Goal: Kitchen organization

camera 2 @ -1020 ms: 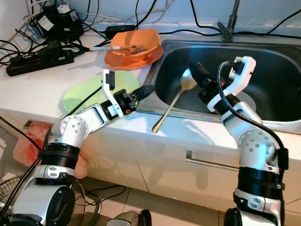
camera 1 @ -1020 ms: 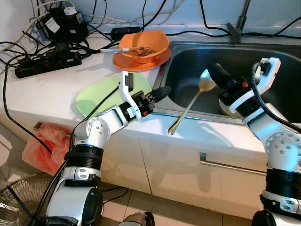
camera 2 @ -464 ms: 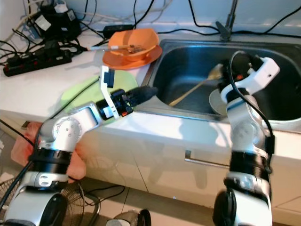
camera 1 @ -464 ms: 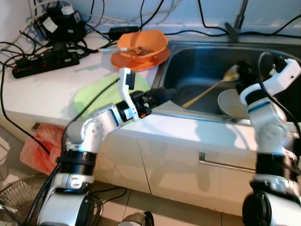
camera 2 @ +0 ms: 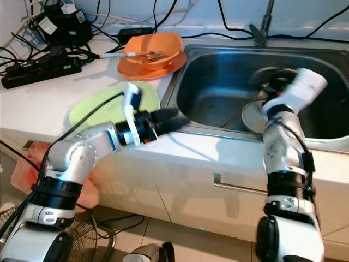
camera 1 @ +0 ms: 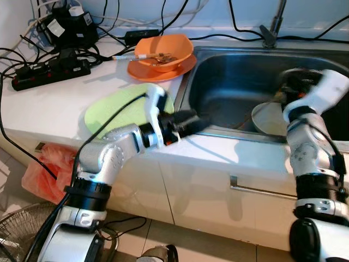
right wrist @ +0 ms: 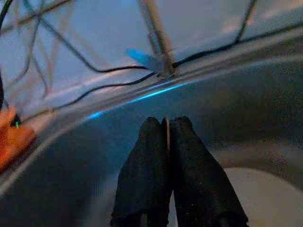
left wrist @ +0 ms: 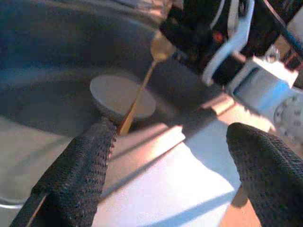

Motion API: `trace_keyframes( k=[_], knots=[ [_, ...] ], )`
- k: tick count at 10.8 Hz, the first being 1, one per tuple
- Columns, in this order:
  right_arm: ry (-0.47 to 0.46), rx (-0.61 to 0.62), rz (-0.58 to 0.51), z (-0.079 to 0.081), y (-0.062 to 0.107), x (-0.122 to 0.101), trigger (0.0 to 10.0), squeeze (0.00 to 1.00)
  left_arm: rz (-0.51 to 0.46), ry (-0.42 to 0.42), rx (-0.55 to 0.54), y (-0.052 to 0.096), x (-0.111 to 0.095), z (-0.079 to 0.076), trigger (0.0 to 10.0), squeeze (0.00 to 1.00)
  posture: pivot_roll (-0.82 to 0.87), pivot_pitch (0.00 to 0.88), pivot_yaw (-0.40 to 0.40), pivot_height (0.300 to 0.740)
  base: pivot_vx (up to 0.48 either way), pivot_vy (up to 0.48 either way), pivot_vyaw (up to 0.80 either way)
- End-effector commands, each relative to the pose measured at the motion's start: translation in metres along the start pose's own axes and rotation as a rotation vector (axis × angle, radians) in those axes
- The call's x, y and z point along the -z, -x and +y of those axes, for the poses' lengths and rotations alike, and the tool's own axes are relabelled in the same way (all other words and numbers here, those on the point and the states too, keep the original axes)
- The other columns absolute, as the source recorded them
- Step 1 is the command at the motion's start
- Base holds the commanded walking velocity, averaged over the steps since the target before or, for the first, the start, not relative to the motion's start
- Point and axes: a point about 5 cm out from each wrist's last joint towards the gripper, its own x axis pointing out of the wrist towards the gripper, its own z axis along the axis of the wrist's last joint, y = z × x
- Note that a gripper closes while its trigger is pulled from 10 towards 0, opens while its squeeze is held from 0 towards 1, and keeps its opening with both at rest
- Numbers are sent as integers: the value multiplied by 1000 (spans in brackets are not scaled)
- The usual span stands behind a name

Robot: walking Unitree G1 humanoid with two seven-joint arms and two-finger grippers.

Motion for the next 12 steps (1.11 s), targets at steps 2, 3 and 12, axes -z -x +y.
trace_keyframes(
  k=[2, 3, 12],
  knots=[
    [148, -72, 39, 11, 4, 15, 10000, 0, 37, -91, 4, 2, -2, -1, 10000, 1000, 107, 69, 113, 740, 0, 0, 0],
    [186, -98, 40, 15, 5, 18, 10000, 776, 48, -119, -4, 1, -1, 0, 10000, 1000, 108, 67, 118, 740, 0, 0, 0],
    [137, -171, -33, 45, -2, 21, 10000, 1000, 63, -298, -190, 6, -16, 23, 10000, 1000, 157, 59, 117, 740, 0, 0, 0]
  ],
)
